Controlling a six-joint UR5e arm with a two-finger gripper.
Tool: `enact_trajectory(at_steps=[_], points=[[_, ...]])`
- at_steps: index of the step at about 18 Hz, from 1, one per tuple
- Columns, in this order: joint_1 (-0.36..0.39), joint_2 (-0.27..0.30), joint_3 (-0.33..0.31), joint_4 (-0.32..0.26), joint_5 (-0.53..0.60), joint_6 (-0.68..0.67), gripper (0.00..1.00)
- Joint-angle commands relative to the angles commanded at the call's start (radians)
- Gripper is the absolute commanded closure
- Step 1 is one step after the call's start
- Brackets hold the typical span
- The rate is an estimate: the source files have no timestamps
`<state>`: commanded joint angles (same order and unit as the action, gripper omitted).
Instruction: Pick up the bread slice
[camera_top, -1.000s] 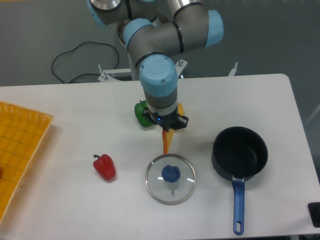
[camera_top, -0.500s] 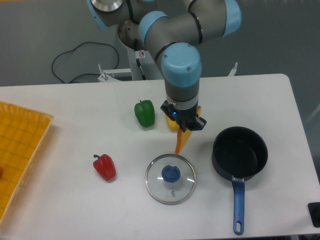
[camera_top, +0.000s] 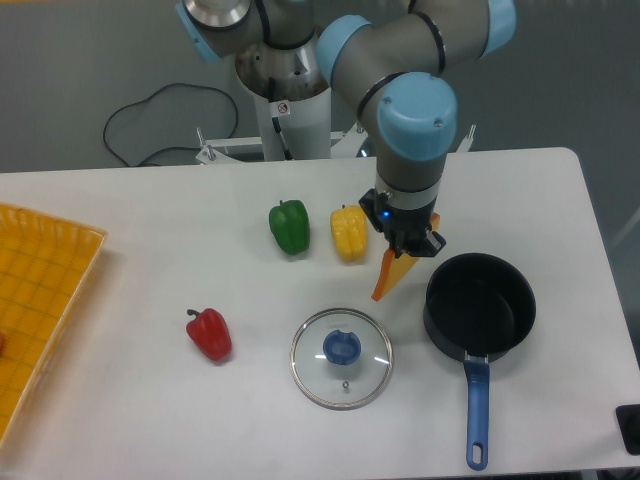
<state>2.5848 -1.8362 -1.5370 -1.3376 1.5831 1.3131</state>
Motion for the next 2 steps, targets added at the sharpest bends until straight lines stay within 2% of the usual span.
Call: enact_trajectory(at_steps=[2], points=[[0.000,0.000,-0.002,0.000,0.002,-0.002,0.88]])
